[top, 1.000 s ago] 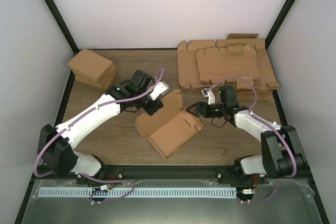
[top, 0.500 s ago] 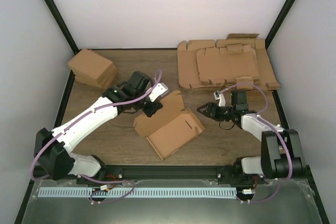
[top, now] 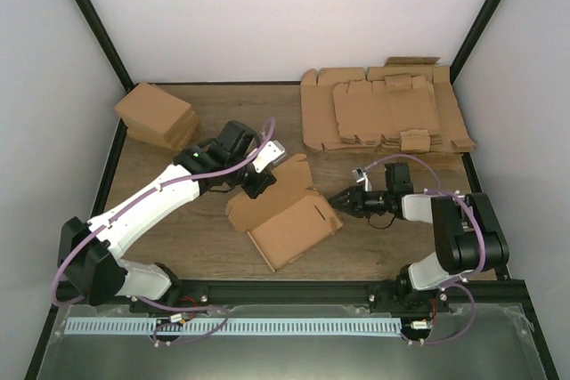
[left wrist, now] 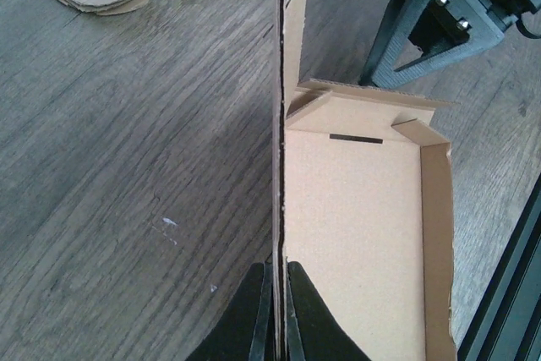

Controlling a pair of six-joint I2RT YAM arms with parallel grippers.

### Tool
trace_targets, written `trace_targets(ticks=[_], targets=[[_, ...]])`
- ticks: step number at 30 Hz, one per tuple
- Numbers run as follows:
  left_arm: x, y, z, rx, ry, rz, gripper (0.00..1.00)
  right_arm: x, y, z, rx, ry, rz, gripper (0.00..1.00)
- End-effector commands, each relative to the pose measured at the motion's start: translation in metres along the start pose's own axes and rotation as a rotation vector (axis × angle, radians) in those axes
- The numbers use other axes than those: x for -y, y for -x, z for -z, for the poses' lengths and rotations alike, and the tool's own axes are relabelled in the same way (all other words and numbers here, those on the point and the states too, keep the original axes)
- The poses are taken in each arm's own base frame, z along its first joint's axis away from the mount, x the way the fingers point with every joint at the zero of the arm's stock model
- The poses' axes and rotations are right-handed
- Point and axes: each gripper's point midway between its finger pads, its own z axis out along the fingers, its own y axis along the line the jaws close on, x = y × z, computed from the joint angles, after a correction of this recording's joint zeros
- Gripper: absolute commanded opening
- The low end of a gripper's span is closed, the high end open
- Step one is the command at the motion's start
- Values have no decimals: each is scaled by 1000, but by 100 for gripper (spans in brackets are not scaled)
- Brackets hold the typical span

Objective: Fold the paper box

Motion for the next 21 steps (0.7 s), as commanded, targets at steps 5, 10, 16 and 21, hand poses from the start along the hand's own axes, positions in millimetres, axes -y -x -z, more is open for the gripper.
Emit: trace_targets(ticks=[5,10,16,21], targets=[[5,9,2,40,-17,6,4,-34,-8,-5,-47,121,91,30],[4,10,-1,35,-17,19,4,-33,-14,-17,-87,82,120,30],[3,9,-5,23,-19,23,4,-22,-11,-25,-77,-80,170,29],[3,4,-12,-1,-28,24,4,-12,-11,-35,-100,-214,226,26]])
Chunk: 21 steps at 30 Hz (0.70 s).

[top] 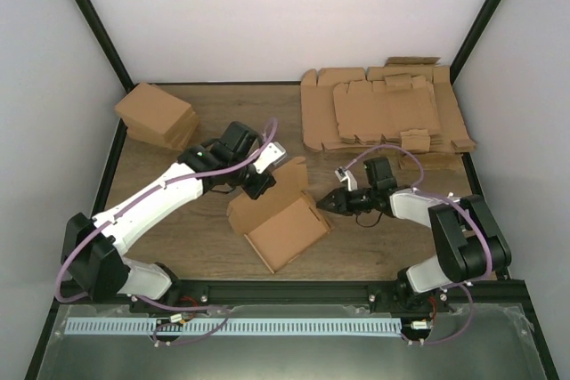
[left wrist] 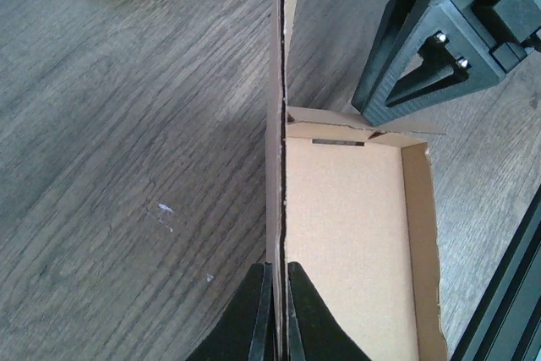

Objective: Fold the paper box

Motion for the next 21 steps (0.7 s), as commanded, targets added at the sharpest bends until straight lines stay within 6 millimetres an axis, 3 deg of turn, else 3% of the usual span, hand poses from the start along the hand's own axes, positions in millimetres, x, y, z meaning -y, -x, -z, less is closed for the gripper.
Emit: trace_targets(ticks=[1,8,11,21], targets=[[5,10,-6,27,-29,-10,4,9,1,-10,-29,-151,68,27],[6,7,-10,14,-39,-14,4,11,-5,-22,-57,-216,97,28],[11,6,-10,12,-49,-19,4,14,-8,-26,-65,-275,120,34],[17,5,-14,-1,-51,-27,4,25,-14,-31,-73,-409,172,32]])
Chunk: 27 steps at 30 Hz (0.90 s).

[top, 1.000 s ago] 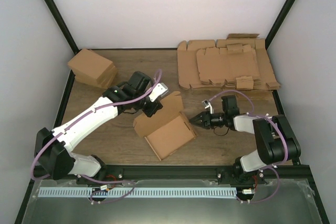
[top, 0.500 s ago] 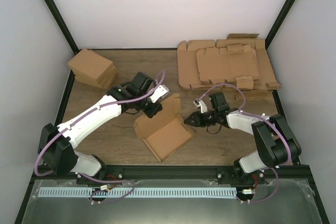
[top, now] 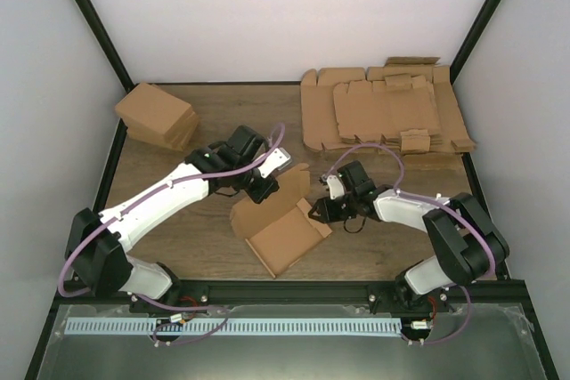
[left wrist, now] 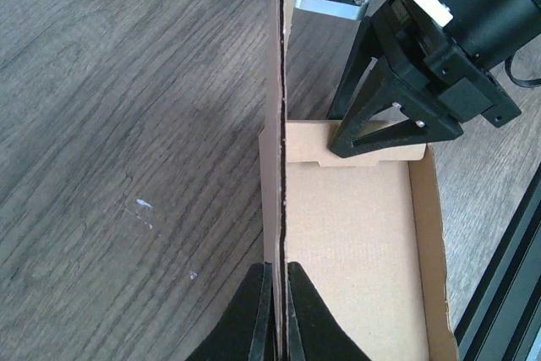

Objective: Fold the paper box

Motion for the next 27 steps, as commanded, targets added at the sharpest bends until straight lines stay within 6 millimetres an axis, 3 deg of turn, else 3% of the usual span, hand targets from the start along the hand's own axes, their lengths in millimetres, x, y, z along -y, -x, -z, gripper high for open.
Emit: trace_targets(ticks=[1,10,16,20,27], targets=[[7,13,-2,45,-31,-14,4,8,3,-3,3,-101,25,31],[8,15,-2,42,-24,-16,4,12,2,-4,7,-267,89,23],[4,14,-5,18,-2,-3,4,20,0,-4,45,-467,133,9],[4,17,-4,19,0,-10,4,15,4,-2,89,-561,163,2],[5,21,-2,22,-9,-17,5,12,3,1,150,-786,207,1]])
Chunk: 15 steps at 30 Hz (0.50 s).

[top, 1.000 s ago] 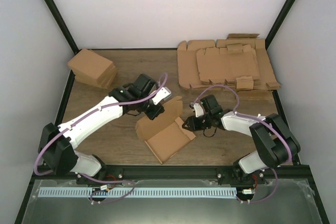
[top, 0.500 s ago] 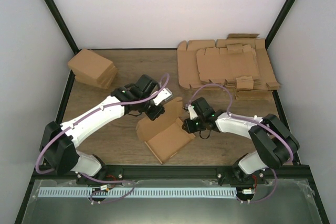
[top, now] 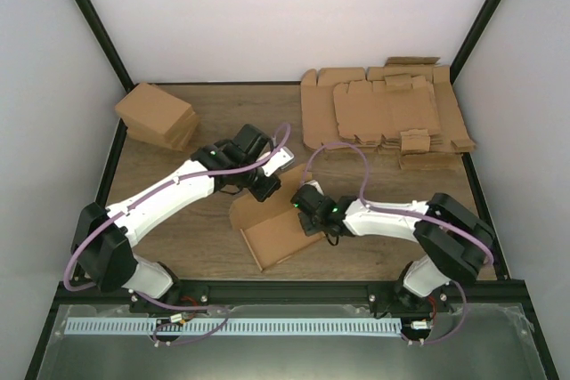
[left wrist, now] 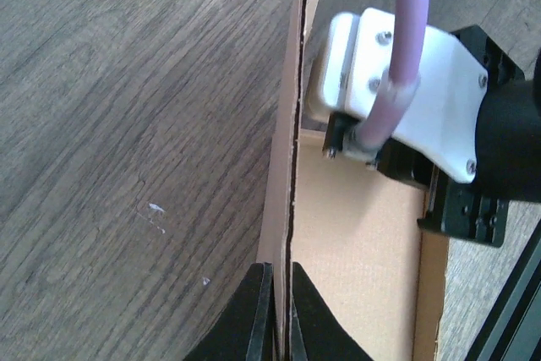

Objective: Fold the paper box

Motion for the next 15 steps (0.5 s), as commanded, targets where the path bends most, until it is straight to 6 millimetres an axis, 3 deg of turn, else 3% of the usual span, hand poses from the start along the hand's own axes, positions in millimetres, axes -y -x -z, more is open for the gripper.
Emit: trace_targets(ticks=[1,11,13,15], targets=[[10,17,8,42,-39,-14,5,18,2,2,39,-251,-10,1],[-1,22,16,22,14,-64,9,12,-4,2,10,-371,61,1],[1,24,17,35,6,-69,16,6,-6,2,8,-325,42,1],[4,28,18,58,-10,-68,30,-5,-5,3,15,-244,22,3]])
